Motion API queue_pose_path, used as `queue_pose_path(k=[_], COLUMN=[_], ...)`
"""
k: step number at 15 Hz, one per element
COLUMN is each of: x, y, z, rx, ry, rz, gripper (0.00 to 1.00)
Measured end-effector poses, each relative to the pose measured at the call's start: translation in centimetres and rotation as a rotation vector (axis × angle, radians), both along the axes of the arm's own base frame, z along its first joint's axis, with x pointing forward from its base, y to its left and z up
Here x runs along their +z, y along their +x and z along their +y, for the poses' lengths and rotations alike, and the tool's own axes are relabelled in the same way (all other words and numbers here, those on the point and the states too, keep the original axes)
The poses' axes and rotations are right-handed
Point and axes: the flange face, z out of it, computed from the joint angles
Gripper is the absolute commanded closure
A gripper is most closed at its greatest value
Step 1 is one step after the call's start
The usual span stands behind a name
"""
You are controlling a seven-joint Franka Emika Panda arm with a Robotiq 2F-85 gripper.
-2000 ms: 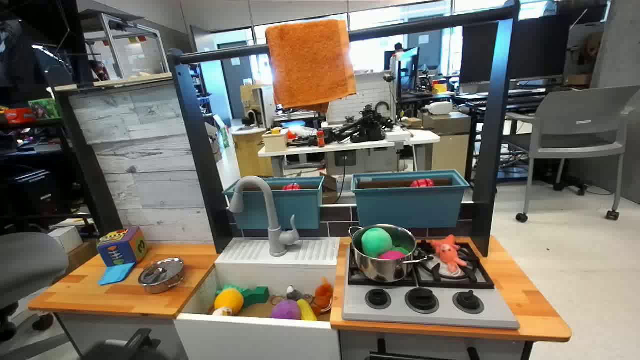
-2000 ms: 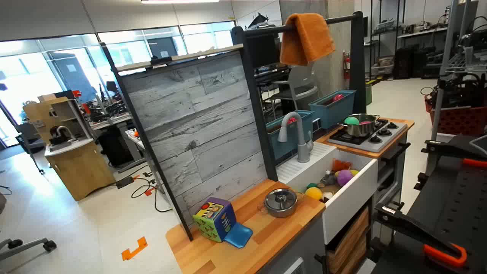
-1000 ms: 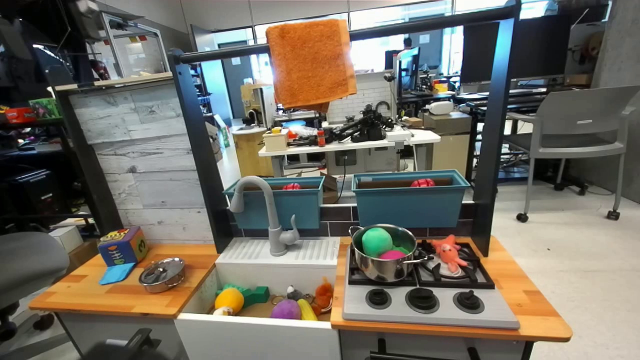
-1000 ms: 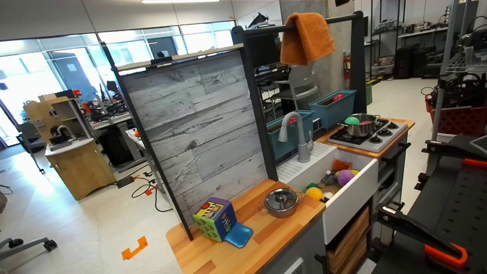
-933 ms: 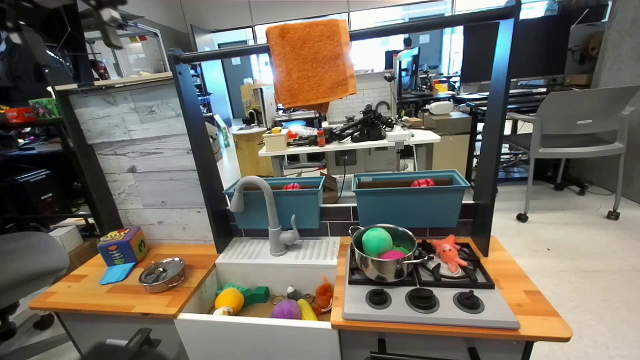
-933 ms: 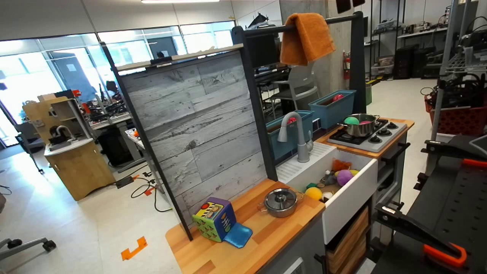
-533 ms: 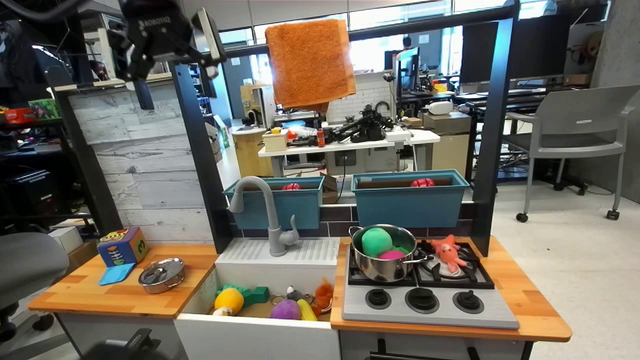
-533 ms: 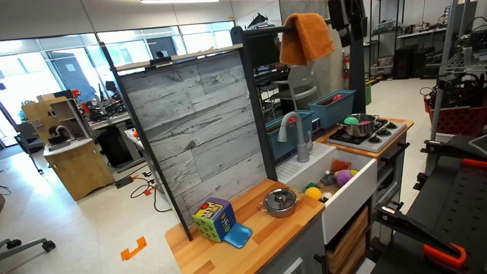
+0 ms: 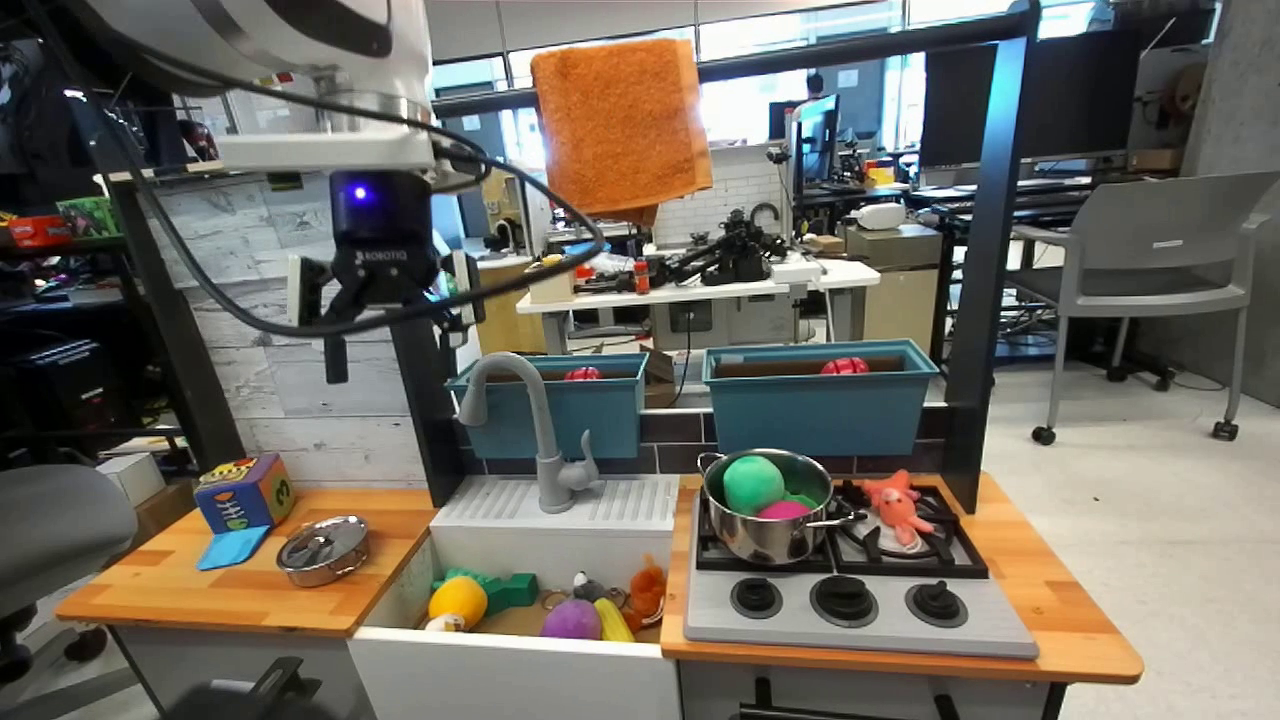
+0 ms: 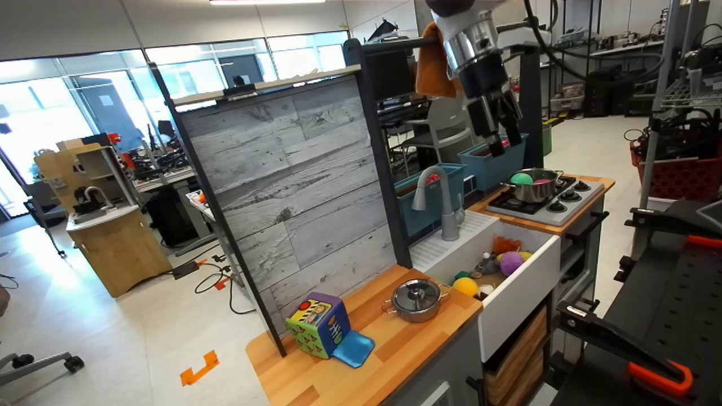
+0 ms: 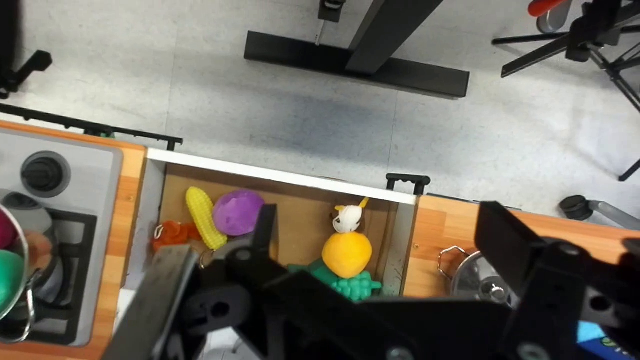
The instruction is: Pick up the purple plush toy from the sink and put it in the pot
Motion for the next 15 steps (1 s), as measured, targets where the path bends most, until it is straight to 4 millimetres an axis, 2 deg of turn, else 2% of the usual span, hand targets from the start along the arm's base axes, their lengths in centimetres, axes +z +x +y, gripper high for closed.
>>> queue_pose_path(k=[3, 6, 9, 15], x=[-4.3, -7.8, -10.3, -14.3], y=[1.2, 2.5, 3.9, 6.0], z=[-1.0, -2.8, -3.8, -4.0], rx=[-0.063, -0.143, -0.203, -0.307], ry=[0.048, 0.079, 0.070, 0.032], rz=[-0.007, -0.049, -0.070, -0.058], gripper=[0.00, 0.00, 0.00, 0.00])
